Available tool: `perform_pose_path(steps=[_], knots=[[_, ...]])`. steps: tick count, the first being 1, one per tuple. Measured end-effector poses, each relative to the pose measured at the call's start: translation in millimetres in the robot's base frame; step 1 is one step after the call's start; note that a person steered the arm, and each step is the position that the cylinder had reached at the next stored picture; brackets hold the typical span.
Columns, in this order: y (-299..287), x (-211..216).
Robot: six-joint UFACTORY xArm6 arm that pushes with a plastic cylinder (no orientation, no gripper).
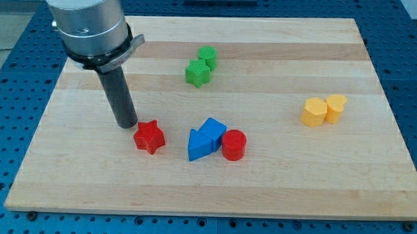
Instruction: Keep your hand in between the red star and the blue triangle
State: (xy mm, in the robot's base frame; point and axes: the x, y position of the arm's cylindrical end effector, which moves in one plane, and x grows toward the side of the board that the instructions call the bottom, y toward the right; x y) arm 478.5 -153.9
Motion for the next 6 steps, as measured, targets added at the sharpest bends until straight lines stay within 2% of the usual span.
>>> perform_pose_path(steps=[1,2,3,4,5,6], knots=[[-33,2],[-105,49],[-111,108],[-32,116],[47,92],[79,64]])
